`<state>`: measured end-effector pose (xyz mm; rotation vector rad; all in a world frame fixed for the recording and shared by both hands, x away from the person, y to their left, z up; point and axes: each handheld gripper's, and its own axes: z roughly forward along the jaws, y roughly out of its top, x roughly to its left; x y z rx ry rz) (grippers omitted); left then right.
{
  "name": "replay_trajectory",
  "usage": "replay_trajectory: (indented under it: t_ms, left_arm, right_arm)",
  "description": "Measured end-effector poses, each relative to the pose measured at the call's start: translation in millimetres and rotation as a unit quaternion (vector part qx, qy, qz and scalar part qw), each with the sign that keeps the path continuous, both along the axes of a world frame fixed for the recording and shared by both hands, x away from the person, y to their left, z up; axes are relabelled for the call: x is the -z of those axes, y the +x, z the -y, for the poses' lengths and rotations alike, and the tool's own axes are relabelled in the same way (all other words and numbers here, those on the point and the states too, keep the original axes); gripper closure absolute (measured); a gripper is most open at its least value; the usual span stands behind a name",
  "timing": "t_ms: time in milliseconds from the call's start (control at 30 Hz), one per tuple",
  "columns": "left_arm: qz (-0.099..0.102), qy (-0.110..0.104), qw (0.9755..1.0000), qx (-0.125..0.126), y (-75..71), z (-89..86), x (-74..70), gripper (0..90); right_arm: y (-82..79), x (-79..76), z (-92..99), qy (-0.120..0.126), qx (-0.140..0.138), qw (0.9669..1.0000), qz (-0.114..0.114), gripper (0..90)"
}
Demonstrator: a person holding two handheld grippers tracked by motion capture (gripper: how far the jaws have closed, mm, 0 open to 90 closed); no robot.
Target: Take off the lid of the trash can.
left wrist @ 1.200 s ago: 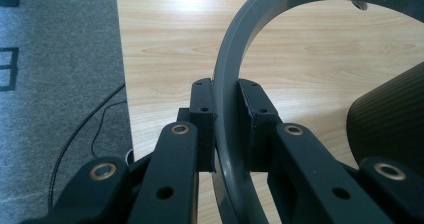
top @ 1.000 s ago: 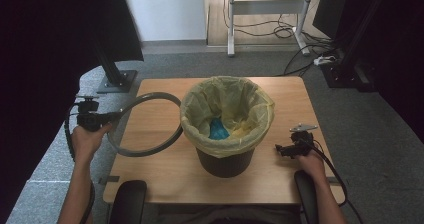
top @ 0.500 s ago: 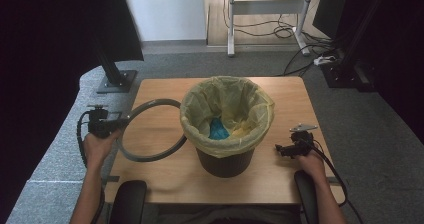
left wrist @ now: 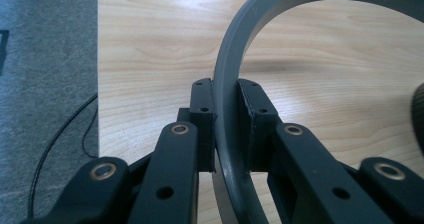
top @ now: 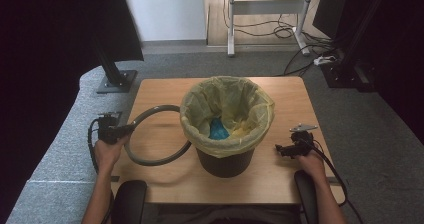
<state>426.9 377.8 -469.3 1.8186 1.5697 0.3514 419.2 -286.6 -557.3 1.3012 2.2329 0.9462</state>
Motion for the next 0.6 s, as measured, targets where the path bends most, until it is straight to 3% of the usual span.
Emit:
replay_trajectory:
  t_ms: [367, 600]
  left_arm:
    - [-0.009, 0.020, 0.9997, -0.009, 2.9, 5.3, 28.0, 78.8]
    - [-0.019, 0.045, 0.9987, -0.010, 4.7, 12.6, 40.5, 78.8]
  right_arm:
    - [-0.1, 0.0, -0.1, 0.000, 0.000, 1.0000, 0.000, 0.0]
    - [-0.4, 0.0, -0.2, 0.000, 0.000, 1.0000, 0.000, 0.0]
